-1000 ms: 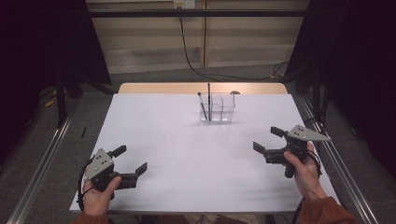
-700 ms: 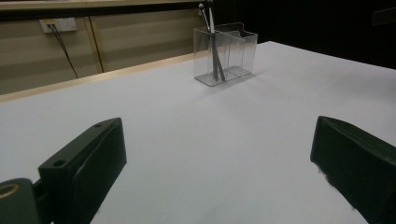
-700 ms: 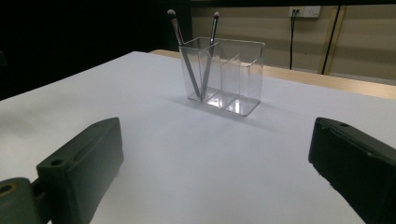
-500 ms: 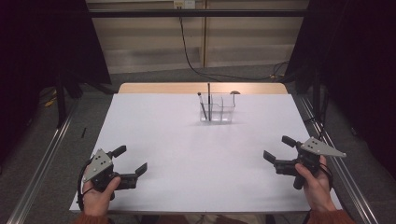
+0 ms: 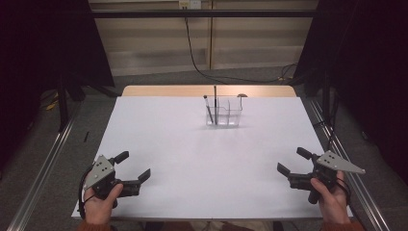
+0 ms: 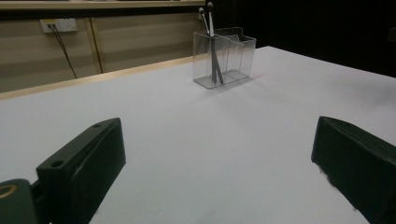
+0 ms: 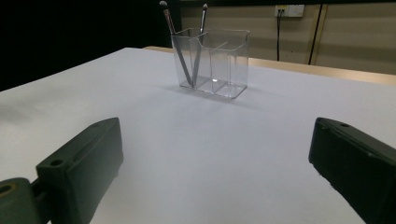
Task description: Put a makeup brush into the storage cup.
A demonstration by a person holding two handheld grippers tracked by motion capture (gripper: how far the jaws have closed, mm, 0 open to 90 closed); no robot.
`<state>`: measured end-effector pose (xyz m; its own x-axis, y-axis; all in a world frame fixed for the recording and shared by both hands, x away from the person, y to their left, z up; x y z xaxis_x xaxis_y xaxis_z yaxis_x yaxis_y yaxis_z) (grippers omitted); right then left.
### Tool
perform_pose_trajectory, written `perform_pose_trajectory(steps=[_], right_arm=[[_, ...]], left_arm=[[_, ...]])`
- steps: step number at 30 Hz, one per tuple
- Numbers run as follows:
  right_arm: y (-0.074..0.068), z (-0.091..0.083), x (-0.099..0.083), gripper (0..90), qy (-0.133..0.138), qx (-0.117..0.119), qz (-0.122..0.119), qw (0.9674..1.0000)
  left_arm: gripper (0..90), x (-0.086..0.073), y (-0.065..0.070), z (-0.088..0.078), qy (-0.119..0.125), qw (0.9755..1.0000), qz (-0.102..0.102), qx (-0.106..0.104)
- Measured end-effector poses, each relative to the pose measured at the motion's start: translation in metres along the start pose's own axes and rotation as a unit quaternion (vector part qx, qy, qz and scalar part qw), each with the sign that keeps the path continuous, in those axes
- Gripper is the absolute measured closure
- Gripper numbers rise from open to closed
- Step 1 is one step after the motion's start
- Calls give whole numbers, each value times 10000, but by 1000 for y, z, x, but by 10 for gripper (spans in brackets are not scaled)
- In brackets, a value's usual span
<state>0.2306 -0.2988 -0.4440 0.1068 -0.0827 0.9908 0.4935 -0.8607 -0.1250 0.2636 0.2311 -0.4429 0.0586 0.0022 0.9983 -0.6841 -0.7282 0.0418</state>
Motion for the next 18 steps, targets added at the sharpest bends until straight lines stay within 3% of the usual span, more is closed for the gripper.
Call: perform_pose_trajectory(steps=[5, 18], right_arm=[[3, -6, -1, 19, 47, -17, 47, 10000], [3, 1, -6, 18, -91, 105, 53, 9999]], left_arm=[[28, 0, -1, 0, -15, 10000, -18, 42], [28, -1, -1, 1, -89, 9999, 13, 63]])
Point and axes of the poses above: each handheld gripper's, and its own axes: z roughly forward along the jaws, x roughly out of its top, y roughly to its right, the point moved 3 cm from there along z, roughly forward along the jaws, and after that the axes turned 13 degrees about y, right-handed, at the moved point
